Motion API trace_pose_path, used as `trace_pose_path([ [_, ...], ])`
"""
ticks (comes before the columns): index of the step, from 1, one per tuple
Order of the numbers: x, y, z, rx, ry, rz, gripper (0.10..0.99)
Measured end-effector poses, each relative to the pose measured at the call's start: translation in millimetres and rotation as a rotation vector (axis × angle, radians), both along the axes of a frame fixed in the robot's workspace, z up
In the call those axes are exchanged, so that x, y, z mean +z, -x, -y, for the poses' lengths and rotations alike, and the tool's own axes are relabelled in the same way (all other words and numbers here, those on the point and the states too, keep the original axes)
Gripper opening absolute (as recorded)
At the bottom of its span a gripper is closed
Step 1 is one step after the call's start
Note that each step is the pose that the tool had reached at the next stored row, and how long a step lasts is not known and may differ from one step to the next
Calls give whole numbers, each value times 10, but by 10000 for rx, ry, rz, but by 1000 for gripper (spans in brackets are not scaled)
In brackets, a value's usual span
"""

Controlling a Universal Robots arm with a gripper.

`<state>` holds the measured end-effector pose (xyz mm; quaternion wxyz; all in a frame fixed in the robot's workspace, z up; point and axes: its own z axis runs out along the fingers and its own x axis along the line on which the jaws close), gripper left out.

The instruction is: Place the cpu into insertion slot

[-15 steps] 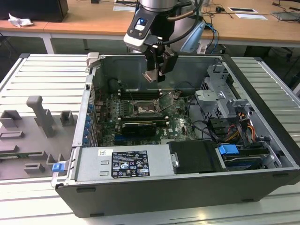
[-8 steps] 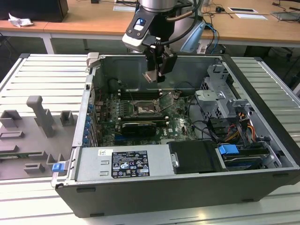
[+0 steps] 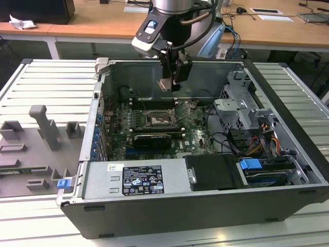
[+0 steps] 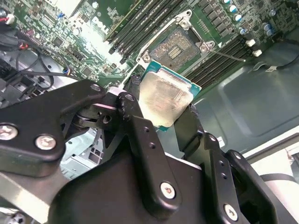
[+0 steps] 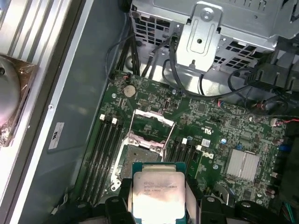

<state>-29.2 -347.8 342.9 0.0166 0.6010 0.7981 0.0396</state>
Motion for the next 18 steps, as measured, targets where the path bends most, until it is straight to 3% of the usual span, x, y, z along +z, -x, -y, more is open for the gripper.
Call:
trace_pose_path([
  [18,-53,0,0,-910,1,-5,537],
])
